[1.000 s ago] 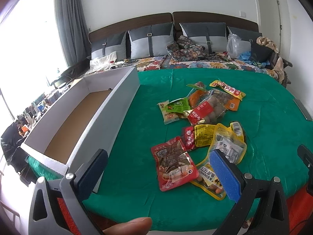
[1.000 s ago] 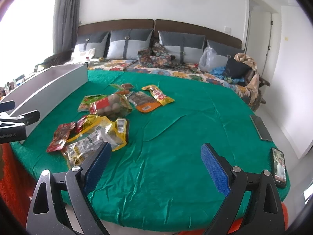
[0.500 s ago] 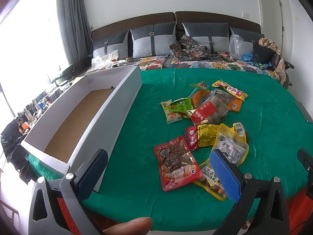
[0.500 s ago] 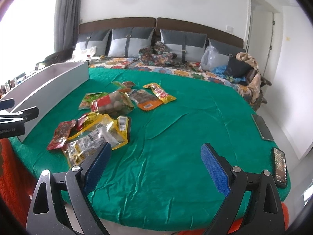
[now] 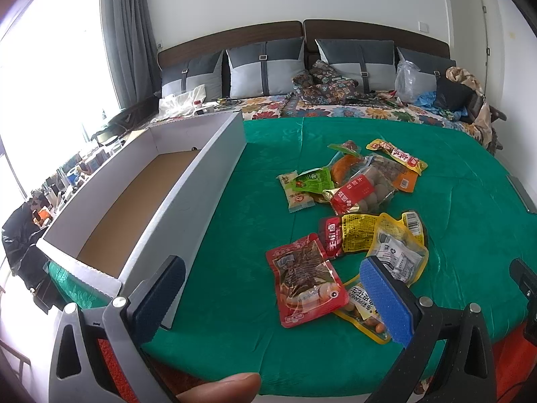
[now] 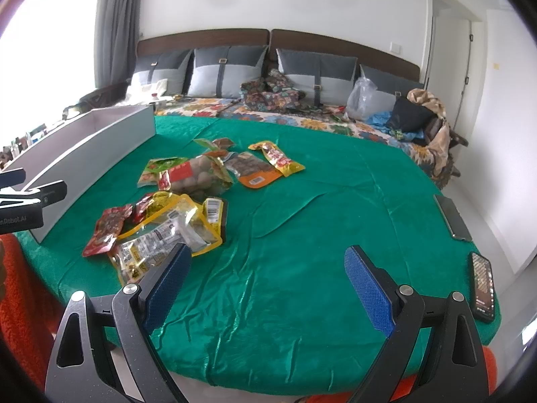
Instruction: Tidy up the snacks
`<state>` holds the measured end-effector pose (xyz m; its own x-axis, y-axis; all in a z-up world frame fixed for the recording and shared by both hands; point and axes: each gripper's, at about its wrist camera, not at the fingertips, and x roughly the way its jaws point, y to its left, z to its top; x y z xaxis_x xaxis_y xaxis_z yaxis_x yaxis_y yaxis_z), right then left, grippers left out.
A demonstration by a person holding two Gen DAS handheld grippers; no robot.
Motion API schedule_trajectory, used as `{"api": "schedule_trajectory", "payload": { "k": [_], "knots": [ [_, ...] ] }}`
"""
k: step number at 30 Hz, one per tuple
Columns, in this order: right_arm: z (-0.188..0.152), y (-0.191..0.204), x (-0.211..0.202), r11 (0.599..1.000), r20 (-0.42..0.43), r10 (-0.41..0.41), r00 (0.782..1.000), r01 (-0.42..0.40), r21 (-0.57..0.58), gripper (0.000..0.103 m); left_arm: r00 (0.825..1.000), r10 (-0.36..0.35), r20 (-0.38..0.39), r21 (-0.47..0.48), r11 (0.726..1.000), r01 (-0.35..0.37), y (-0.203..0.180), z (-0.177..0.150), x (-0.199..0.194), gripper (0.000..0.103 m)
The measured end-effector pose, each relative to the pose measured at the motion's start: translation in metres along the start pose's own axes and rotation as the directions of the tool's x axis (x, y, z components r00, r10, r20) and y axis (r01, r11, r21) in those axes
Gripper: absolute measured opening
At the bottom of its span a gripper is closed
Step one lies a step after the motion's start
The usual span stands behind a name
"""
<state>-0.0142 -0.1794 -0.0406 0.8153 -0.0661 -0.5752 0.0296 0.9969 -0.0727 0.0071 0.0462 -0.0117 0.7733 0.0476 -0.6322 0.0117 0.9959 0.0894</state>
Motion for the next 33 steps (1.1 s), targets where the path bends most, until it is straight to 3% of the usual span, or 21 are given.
{"api": "schedule_trajectory", "payload": {
  "k": [12,25,28,30,32,33],
  "knots": [
    [-0.002,0.004,0.002,0.999,-0.012,0.046,0.999,-0.046,-0.004,0.095,1.000,0.004,0.000,-0.016,1.000,-0.004,0.006,0.001,-0.001,0.103],
    [-0.011,0.017,0.015,0.967,-0.104,0.254,0.962,-0.252,0.032,0.095,0.999,0.033,0.007,-0.054,0.998,-0.033,0.022,0.003,-0.003,0.103],
    [-0.019,0.015,0.031,0.933,-0.190,0.358,0.914,-0.339,0.123,0.095,0.999,0.048,0.009,-0.090,0.995,-0.047,0.036,0.004,-0.004,0.103],
    [-0.028,0.017,0.051,0.877,-0.285,0.472,0.834,-0.413,0.246,0.095,0.999,0.054,0.007,-0.107,0.993,-0.053,0.043,0.003,-0.005,0.103],
    [-0.036,0.030,0.074,0.819,-0.377,0.568,0.731,-0.459,0.344,0.095,0.998,0.060,0.001,-0.119,0.991,-0.059,0.048,0.001,-0.004,0.103],
    [-0.036,0.036,0.080,0.809,-0.395,0.583,0.710,-0.463,0.362,0.095,0.998,0.064,-0.006,-0.123,0.990,-0.064,0.051,-0.002,-0.003,0.103]
  ]
}}
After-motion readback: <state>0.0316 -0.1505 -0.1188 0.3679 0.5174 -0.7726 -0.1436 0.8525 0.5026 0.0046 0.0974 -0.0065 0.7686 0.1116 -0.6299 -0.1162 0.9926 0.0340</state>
